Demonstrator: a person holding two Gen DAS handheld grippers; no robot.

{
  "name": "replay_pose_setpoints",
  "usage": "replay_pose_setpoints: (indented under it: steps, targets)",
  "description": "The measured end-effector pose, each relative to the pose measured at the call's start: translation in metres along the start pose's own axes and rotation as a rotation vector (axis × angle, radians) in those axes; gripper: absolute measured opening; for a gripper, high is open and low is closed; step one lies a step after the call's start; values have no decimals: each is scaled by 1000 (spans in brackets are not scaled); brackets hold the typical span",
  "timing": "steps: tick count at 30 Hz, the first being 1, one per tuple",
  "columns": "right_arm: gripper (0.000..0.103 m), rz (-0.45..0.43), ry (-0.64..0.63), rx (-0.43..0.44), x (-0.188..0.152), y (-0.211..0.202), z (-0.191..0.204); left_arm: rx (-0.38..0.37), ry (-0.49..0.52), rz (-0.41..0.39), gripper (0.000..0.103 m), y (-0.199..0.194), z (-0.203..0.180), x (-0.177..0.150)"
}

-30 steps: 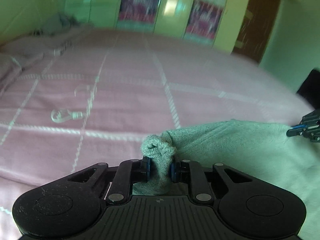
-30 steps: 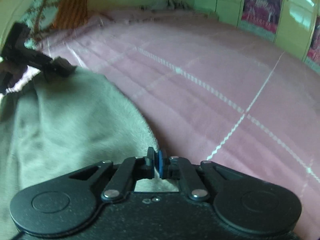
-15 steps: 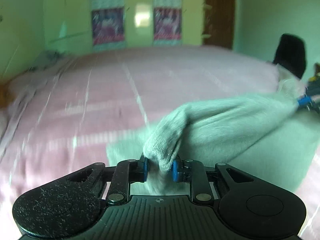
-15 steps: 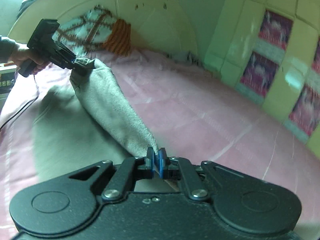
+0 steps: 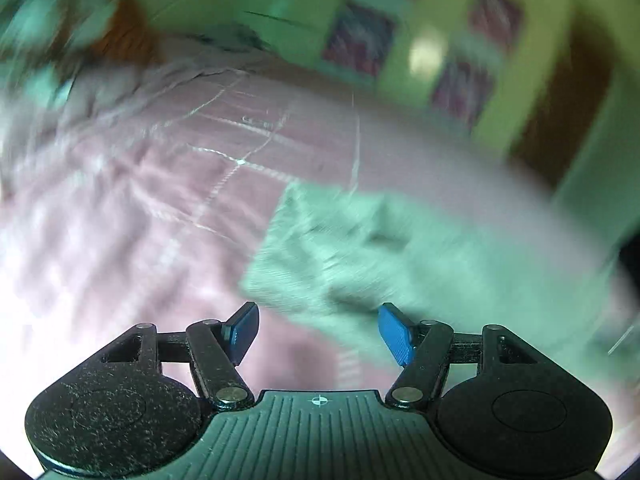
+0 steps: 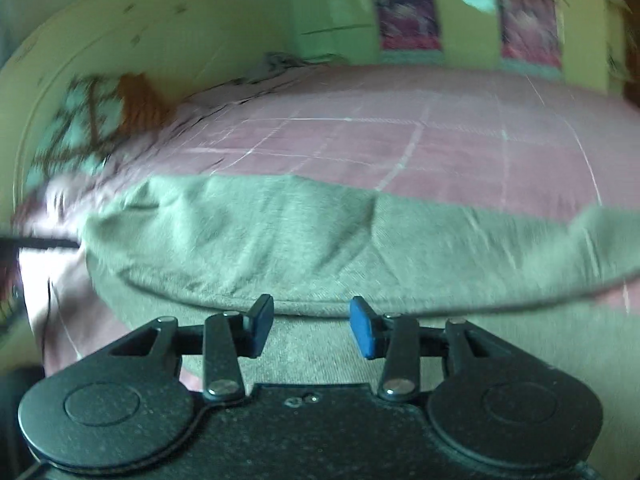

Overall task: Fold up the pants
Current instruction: 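Lift the waistband with both tools and fold it over toward the pant cuffs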

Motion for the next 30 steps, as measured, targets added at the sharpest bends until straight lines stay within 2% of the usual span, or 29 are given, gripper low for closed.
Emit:
replay_pose_setpoints:
  steps: [2,5,7,10,11,12,14,16,18,19,20,21,23,26,28,30]
  targets:
    - [43,-1,125,16,-12,0,-11,-114,-172,-5,66,-5,-3,0]
    - [45,0,312,45,-23,9,-28,-156,-310,40,66,16,-7,-9]
    - [45,-1,420,66,-28,18,-36,-156,-360,64,65,29,-6,-11]
    - [44,1,547,80,-39,32,-46,-80,-376,92,65,55,-2,-18]
    - [43,-5,585,87,-40,36,-50,-90,-387,90,61,57,-6,-22]
    - [43,-10,615,89,-40,39,-51,-99,-399,81,53,59,-6,-22]
    - [43,-17,658,88,-40,44,-56,-107,-417,74,46,64,-10,-19]
    - [41,-19,670,77,-38,49,-60,-96,-413,79,39,72,-11,-19]
    - [39,-15,670,64,-34,53,-62,-74,-402,85,27,83,-9,-20]
    - [34,-8,669,54,-34,55,-63,-77,-404,85,26,84,-8,-19]
    - [11,0,667,44,-33,58,-64,-87,-394,78,24,85,-10,-13]
    - [5,7,665,31,-31,60,-66,-101,-377,63,24,79,-13,-5]
    - [5,-28,619,38,-23,52,-61,-135,-348,37,24,68,-19,15]
    - [5,-133,496,41,9,6,-37,-165,-296,46,23,58,-24,36]
    - [5,-170,453,55,15,-18,-17,-105,-254,93,23,64,-11,32]
    - [5,-141,416,60,4,-23,0,-12,-270,160,23,77,17,14]
Point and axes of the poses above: each gripper's, at about its wrist camera, not at the fingertips, and y roughly the way its jaws point, z to its left, x to its top, the point moved 9 cm from there along y, roughly the way its jaws point, and after that the axes turned 15 degrees about -y, right-handed, at the moved point
